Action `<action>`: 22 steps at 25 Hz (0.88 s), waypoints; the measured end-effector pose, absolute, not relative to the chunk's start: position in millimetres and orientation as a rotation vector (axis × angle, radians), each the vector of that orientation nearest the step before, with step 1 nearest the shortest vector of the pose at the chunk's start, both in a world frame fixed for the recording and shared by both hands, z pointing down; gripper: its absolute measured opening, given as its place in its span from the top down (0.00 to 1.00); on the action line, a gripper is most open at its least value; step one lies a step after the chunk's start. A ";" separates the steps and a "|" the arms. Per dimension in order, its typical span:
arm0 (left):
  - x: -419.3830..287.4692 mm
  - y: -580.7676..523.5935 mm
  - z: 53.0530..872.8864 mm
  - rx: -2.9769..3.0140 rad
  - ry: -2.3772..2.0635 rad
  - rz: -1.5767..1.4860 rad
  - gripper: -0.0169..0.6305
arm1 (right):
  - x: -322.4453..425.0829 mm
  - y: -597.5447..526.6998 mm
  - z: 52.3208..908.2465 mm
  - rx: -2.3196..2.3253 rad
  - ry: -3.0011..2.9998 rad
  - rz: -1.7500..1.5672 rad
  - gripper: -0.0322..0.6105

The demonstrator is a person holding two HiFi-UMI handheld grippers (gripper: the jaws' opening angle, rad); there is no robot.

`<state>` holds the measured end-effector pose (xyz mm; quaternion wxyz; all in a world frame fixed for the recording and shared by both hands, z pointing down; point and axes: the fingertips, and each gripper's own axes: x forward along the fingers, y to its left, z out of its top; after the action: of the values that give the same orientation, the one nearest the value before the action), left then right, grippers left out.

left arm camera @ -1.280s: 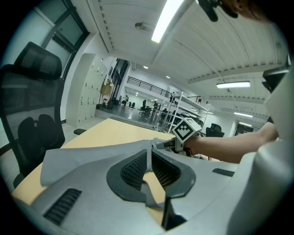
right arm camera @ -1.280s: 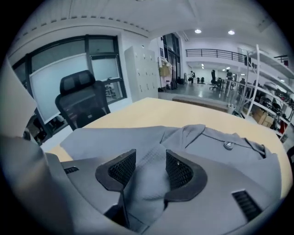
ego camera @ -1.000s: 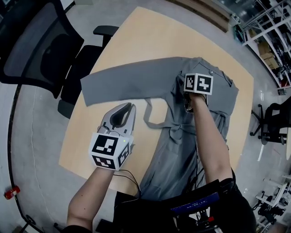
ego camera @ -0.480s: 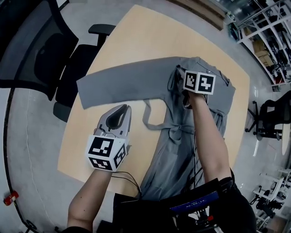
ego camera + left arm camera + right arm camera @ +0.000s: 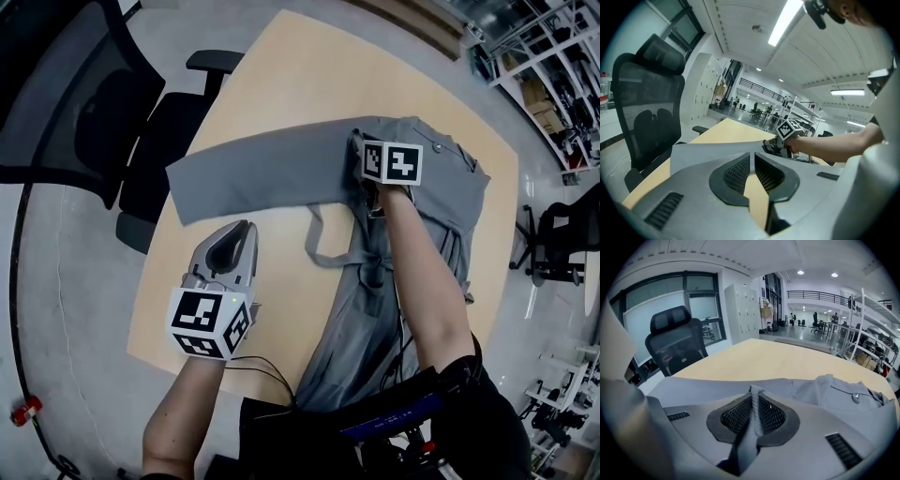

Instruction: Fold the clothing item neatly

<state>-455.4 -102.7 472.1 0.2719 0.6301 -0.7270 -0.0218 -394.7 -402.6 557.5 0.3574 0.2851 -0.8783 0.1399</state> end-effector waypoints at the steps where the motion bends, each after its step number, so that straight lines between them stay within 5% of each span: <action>1: -457.3 -101.7 472.7 1.693 -1.962 -0.060 0.94 | -395.2 -401.2 557.2 0.730 -2.276 0.366 0.89; 4: -461.4 -98.3 469.8 1.689 -1.971 -0.068 0.94 | -392.9 -395.4 547.0 0.727 -2.309 0.403 0.77; 22: -445.5 -66.6 378.4 1.735 -2.107 -0.116 0.95 | -302.3 -300.2 402.2 0.606 -2.586 0.410 0.77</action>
<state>-445.5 -66.6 378.4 0.2033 0.6218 -0.7552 -0.0414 -302.3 -300.2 402.2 0.2252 0.2198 -0.9375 0.1488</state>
